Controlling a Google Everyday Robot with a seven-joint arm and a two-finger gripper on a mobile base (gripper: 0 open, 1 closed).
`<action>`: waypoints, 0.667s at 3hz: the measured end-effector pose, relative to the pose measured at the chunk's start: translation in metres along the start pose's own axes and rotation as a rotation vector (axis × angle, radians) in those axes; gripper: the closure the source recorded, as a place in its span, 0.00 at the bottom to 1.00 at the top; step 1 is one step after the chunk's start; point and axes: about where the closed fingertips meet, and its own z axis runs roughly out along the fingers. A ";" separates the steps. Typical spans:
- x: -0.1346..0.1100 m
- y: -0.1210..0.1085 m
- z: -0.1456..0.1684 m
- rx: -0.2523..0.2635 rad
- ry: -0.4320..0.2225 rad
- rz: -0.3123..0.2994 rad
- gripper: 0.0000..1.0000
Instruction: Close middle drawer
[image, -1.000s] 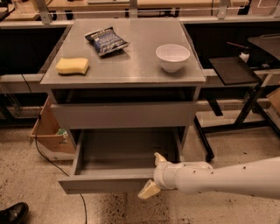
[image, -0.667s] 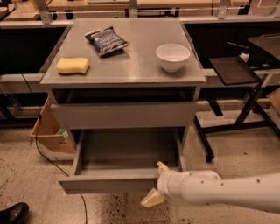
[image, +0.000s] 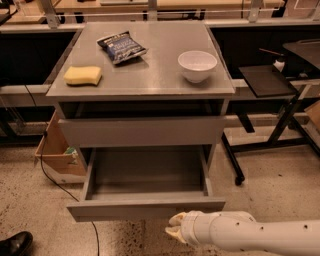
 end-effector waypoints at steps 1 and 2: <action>0.008 -0.013 0.028 0.001 -0.006 0.006 0.99; 0.017 -0.034 0.050 0.022 0.009 0.000 1.00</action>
Offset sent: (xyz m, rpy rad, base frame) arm 0.0700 0.0025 -0.0778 -0.0465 -0.0278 -0.0344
